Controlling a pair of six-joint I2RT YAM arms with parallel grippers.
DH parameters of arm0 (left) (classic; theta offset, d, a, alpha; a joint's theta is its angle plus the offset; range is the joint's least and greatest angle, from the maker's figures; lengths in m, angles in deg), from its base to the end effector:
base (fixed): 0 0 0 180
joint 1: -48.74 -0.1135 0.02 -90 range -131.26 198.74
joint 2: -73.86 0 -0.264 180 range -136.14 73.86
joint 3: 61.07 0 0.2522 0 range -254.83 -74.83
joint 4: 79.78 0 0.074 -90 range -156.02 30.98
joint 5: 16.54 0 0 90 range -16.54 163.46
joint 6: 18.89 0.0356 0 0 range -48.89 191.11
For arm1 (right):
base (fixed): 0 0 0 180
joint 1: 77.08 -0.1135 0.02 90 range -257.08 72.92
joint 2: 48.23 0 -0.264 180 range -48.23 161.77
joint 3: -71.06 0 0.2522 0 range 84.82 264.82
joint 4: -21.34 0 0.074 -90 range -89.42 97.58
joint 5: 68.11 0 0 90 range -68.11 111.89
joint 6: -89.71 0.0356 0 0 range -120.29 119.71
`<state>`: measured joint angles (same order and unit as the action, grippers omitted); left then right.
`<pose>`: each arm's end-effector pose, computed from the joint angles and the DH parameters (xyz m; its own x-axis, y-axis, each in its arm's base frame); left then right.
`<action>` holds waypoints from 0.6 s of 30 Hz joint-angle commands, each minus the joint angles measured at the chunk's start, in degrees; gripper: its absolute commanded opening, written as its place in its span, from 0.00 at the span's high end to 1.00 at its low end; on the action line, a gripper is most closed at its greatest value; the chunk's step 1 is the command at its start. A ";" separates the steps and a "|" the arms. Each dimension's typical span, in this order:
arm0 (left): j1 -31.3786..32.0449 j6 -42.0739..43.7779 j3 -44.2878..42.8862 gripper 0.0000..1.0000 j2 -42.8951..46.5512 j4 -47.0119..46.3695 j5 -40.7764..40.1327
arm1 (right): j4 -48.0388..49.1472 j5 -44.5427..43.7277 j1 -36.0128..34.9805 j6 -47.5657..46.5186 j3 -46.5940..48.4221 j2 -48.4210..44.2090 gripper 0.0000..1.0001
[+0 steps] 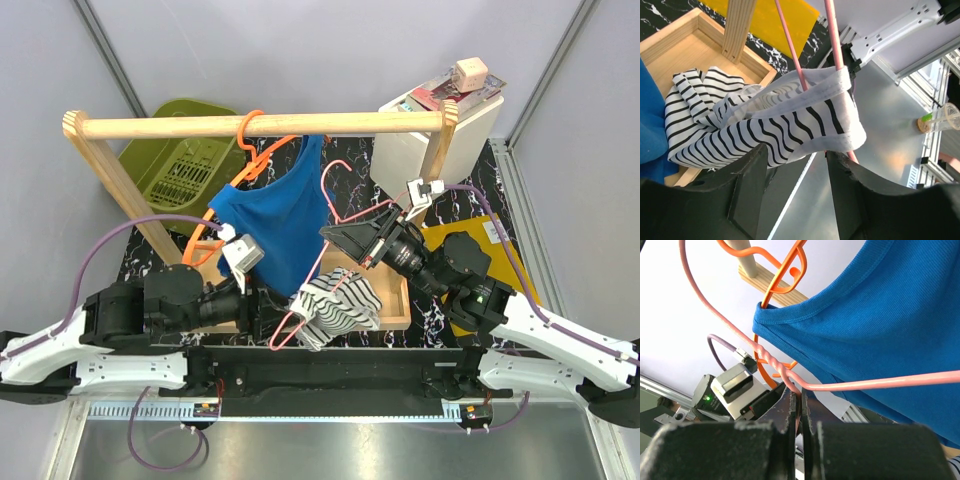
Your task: Remove the tank top from the hanger
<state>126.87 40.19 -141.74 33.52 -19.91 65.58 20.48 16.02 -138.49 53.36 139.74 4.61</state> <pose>0.0282 -0.1106 0.4111 -0.5435 0.1111 -0.8320 0.7735 0.4515 -0.4449 0.1031 0.1816 0.4210 -0.5921 0.5878 -0.5513 -0.5893 0.1508 0.7937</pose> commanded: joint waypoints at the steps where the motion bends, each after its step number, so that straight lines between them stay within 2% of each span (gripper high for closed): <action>1: 0.45 1.91 -2.25 0.48 -1.85 -2.25 1.03 | 4.58 0.33 -0.12 0.32 0.54 -0.19 1.00; 2: 0.45 1.83 -2.52 0.55 -2.11 -2.25 0.07 | 4.58 0.51 -0.12 0.23 0.63 -0.11 1.00; 5: 0.45 1.21 -3.75 0.65 -2.29 -2.34 -3.36 | 4.50 0.86 -0.12 0.14 0.89 -0.02 1.00; 9: 0.45 0.95 -5.50 1.00 -1.77 -2.25 -7.40 | 4.15 0.51 -0.03 0.05 0.28 -0.46 1.00; 13: 0.45 0.24 -4.63 1.00 2.10 -2.95 -10.40 | 3.18 0.07 -0.03 -1.08 -0.42 -0.81 1.00; 18: 0.45 -0.11 -1.99 1.00 6.67 -4.97 -9.09 | 7.74 2.87 -0.12 -5.39 -0.69 0.94 1.00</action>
<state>127.04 40.60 -144.43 37.22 -19.82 57.96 21.88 16.83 -138.49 51.96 138.67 4.67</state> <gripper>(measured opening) 0.009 0.028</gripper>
